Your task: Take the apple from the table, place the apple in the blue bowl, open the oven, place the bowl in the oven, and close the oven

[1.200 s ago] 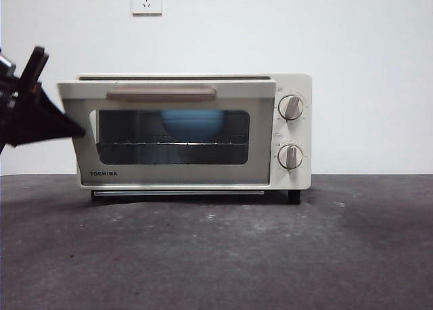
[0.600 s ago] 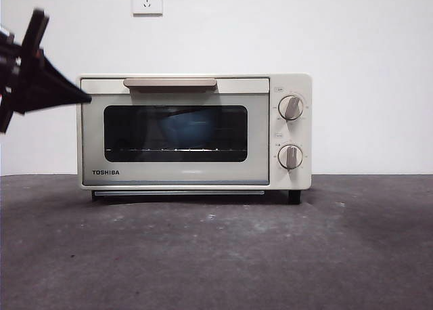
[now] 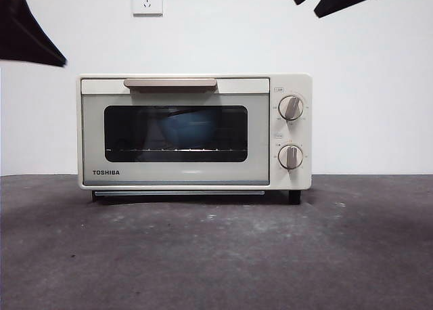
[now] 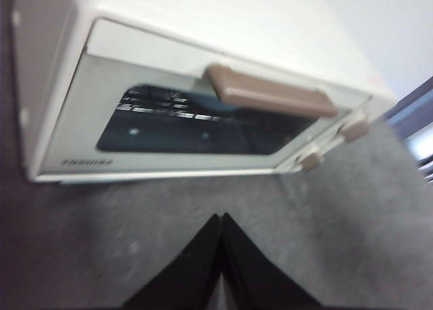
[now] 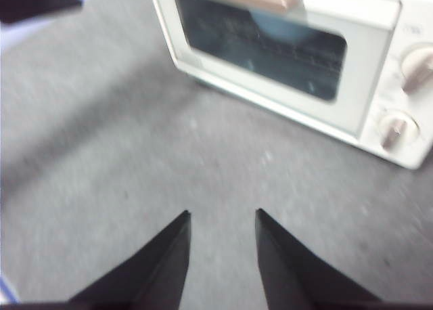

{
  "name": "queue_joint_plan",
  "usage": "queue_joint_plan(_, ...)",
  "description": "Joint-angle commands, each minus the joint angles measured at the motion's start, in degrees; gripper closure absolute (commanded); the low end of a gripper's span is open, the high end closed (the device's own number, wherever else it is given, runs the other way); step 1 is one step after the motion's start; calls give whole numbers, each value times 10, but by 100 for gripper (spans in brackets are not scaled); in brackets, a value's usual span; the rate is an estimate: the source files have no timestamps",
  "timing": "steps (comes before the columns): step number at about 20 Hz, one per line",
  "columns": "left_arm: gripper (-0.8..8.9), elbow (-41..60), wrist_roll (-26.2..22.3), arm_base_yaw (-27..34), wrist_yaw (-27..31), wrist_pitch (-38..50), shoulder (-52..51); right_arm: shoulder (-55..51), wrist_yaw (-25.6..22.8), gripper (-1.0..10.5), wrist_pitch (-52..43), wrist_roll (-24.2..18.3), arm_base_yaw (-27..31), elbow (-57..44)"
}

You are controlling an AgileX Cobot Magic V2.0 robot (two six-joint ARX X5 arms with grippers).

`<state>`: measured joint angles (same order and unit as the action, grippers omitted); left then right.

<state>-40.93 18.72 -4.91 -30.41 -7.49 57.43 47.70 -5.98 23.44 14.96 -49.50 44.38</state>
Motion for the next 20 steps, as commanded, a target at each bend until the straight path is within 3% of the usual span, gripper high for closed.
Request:
queue_joint_plan(1,806,-8,-58,-19,40,-56,-49,-14,2,794,-73,-4,-6,-39)
queue_joint_plan(7,806,-8,-78,-51,90,-154,-144,-43,-3,794,-185,-6,-5,-104)
queue_joint_plan(10,806,-8,-78,-57,99,-189,-174,-44,-16,805,-188,-13,-5,-106)
queue_joint_plan(13,806,-8,-78,-57,99,-210,-194,-44,-16,935,-193,-21,-5,-106)
queue_joint_plan(20,806,-8,-77,-57,99,-213,-204,-44,-27,941,-204,-23,-5,-106)
